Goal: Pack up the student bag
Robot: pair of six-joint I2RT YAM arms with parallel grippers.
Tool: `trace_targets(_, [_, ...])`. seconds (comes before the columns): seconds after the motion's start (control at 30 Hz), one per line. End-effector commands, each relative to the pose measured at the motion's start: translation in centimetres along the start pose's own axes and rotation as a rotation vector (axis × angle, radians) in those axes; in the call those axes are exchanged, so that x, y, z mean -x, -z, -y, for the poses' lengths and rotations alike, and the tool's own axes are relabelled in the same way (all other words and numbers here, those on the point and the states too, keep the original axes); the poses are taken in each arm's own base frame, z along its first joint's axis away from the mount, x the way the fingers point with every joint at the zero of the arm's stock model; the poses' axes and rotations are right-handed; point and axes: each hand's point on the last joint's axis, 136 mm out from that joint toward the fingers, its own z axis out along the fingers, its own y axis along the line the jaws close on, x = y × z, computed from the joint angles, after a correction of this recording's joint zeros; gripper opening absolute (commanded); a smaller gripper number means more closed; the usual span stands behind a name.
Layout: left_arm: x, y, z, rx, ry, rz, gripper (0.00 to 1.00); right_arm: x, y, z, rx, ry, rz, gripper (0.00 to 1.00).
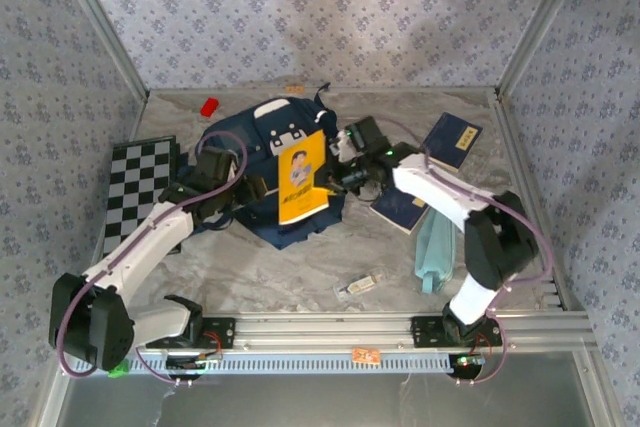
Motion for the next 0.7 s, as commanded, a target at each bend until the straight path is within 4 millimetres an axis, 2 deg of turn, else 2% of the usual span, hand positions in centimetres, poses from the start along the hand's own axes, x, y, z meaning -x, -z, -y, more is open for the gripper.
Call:
trace_targets(0.0, [1.2,0.7,2.0,0.011,-0.309,0.053,0.59,0.4,5.2,-0.1,-0.019,0.056,0.075,0.04])
trace_targets(0.1, [1.3,0.1,4.8,-0.031,-0.496,0.064,0.64,1.0,8.4,1.3,-0.033,0.021,0.135,0.04])
trace_targets(0.2, [0.6,-1.3,6.6,-0.041,-0.64,0.025,0.68,1.0,11.0,2.9,-0.045,-0.031,0.178,0.04])
trace_targets(0.33, [-1.3,-3.7,8.7,-0.068,-0.788,-0.078,0.68,1.2,13.6,4.1,-0.061,-0.042,0.237,0.04])
trace_targets(0.37, [-1.8,-4.3,9.2,-0.073,-0.823,-0.106,0.68,0.7,13.4,5.3,-0.068,-0.073,0.227,0.04])
trace_targets(0.43, [-2.2,-5.6,9.7,-0.065,-0.861,-0.131,0.68,0.8,13.9,5.9,-0.063,-0.092,0.238,0.03])
trace_targets(0.67, [-3.5,-9.4,9.4,-0.023,-0.912,-0.258,0.69,0.7,14.4,6.6,-0.066,-0.108,0.247,0.02])
